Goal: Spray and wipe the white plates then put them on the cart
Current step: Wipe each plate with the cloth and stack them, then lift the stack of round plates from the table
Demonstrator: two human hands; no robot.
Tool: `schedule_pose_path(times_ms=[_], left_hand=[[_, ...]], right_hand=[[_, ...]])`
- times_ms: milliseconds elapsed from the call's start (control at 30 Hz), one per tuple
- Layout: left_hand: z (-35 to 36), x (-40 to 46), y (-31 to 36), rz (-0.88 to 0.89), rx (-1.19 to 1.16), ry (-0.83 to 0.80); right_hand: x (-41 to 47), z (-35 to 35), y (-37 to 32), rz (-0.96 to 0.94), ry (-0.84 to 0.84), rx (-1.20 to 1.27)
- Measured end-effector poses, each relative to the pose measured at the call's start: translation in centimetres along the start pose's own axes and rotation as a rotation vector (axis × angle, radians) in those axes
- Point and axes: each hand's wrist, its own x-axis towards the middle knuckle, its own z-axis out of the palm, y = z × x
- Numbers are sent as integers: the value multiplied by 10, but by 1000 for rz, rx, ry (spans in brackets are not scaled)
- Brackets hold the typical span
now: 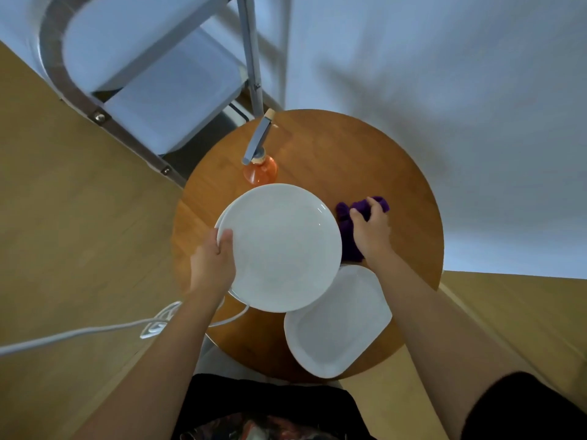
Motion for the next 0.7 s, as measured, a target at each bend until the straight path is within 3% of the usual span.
schedule_pose_path(times_ms=[100,200,267,533,700], left_hand=[[-1,1,-1,31,150,-17],[-7,4,1,49,309,-33],[-14,5,5,69,438,-29],[-32,11,23,149,801,-176],[-42,16,17,201,805,-213]], right_hand=[[-7,8,-3,-50,1,-287],[-33,12,-11,-312,68,-141],[-53,15,-11,-390,86,-53],[-74,40,-14,-55,-155,10],[-86,46,-17,79,-95,30]])
